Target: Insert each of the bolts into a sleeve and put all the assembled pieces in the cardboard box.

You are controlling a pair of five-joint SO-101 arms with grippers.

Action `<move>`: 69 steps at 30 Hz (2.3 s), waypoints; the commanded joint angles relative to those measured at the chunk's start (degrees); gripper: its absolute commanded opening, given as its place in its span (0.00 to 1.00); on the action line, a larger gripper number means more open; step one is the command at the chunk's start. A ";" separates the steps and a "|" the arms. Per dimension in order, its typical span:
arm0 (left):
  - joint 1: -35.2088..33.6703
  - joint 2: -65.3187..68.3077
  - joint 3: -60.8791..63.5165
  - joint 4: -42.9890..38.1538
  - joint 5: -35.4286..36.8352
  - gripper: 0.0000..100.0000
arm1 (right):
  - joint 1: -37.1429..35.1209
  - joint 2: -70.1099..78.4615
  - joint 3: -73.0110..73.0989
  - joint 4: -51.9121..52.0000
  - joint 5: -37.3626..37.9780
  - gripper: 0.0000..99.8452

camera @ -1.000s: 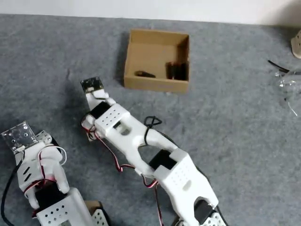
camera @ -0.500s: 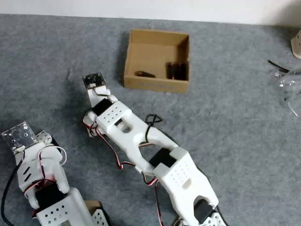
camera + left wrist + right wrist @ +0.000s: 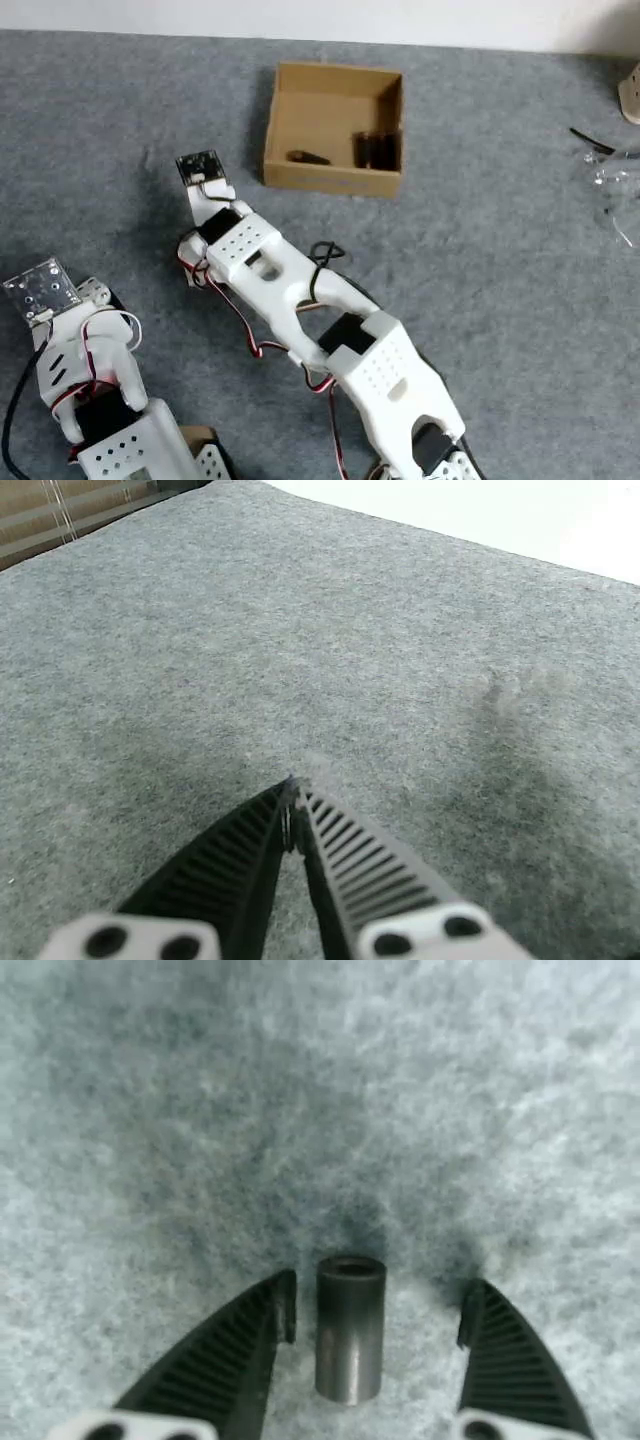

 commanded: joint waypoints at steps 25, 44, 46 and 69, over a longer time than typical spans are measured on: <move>0.04 -0.13 -0.48 -0.97 0.09 0.01 | 1.45 -0.75 -0.22 -1.98 7.74 0.01; 0.31 -0.13 -0.40 -1.05 0.09 0.01 | 8.13 -16.66 -5.49 13.93 8.26 0.01; 0.31 -0.13 -0.40 -1.05 0.09 0.01 | 9.63 -18.95 -5.49 14.99 8.26 0.01; 1.80 -0.13 -0.40 -1.14 0.00 0.01 | 20.70 -43.74 -5.49 28.35 15.12 0.01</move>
